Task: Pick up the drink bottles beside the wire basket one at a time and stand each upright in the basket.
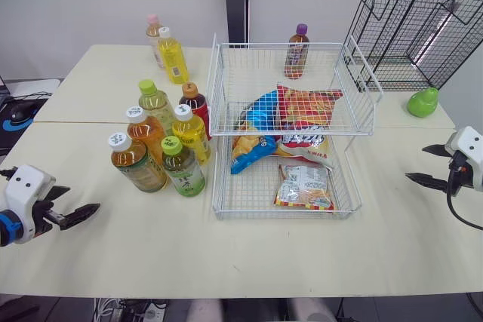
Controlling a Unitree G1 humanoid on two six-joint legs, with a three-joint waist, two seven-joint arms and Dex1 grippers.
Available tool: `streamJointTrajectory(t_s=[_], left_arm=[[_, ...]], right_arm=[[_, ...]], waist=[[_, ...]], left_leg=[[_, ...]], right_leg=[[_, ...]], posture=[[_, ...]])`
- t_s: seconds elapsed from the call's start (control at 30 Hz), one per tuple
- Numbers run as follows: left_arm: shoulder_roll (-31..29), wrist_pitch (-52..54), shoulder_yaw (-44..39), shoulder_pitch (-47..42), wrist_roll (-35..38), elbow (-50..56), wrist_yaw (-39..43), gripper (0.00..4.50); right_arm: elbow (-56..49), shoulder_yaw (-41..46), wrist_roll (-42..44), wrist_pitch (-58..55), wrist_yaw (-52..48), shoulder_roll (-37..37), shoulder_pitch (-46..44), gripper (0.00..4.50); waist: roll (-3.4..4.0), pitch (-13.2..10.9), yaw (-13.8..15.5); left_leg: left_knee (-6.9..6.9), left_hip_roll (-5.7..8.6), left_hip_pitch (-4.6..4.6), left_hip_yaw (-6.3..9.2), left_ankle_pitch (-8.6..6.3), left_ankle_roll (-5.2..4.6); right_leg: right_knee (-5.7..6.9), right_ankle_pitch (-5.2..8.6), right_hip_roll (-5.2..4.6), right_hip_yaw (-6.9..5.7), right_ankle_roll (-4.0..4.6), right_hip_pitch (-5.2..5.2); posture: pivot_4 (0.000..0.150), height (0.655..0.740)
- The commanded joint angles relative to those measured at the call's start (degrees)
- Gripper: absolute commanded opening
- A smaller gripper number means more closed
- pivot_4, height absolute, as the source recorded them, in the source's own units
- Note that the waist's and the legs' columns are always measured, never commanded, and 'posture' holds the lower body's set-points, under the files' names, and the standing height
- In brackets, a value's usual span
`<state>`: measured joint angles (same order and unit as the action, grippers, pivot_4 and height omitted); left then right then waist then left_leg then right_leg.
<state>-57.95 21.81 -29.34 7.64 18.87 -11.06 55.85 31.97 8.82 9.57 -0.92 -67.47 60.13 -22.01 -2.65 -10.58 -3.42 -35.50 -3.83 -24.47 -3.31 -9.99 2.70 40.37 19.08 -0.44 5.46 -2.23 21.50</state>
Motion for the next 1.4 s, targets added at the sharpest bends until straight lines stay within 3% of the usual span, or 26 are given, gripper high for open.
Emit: streamJointTrajectory(t_s=[0.03,0.5,1.0,1.17,1.4], left_arm=[[-0.42,-0.02,-1.19,-0.6,1.1,-0.28,1.3,4.46],[-0.37,-5.38,-3.5,-2.3,2.31,-5.04,3.17,4.46],[1.25,-1.29,-4.12,-1.76,6.15,-1.26,3.33,4.46],[1.39,-2.24,-3.53,-3.22,5.94,-1.94,3.2,4.46],[3.23,-1.37,-4.25,-2.51,6.49,-0.19,2.03,4.46]], right_arm=[[-0.71,1.33,0.46,1.24,0.35,0.34,-0.16,4.5],[0.5,4.29,3.46,-0.16,2.0,-0.4,-0.86,4.5],[-3.98,7.37,5.77,0.09,2.98,-1.04,4.17,4.5],[-10.24,9.19,8.53,-3.07,2.88,-1.14,5.84,4.5],[-34.88,20.43,21.29,-23.05,5.21,1.66,10.59,4.5]], waist=[[0.0,0.0,0.0],[0.0,0.0,-0.01],[0.0,0.0,-0.04],[0.0,0.0,0.01],[0.03,-0.02,0.03]], left_leg=[[0.0,0.0,0.0,0.0,0.0,0.0],[0.0,0.03,0.0,0.01,0.0,0.0],[-0.01,0.03,0.0,0.02,0.0,-0.01],[-0.01,0.03,0.0,0.04,0.0,-0.01],[0.01,-0.13,-0.01,0.08,-0.01,0.0]], right_leg=[[0.0,0.0,0.0,0.0,0.0,0.0],[0.0,0.0,0.0,-0.01,0.0,-0.01],[0.0,0.0,0.0,-0.02,0.0,-0.03],[0.0,0.0,0.0,-0.03,-0.01,-0.04],[0.01,0.0,-0.01,-0.02,-0.02,-0.05]], posture=[[0.15,0.73],[0.15,0.73],[0.15,0.73],[0.15,0.73],[0.15,0.73]])
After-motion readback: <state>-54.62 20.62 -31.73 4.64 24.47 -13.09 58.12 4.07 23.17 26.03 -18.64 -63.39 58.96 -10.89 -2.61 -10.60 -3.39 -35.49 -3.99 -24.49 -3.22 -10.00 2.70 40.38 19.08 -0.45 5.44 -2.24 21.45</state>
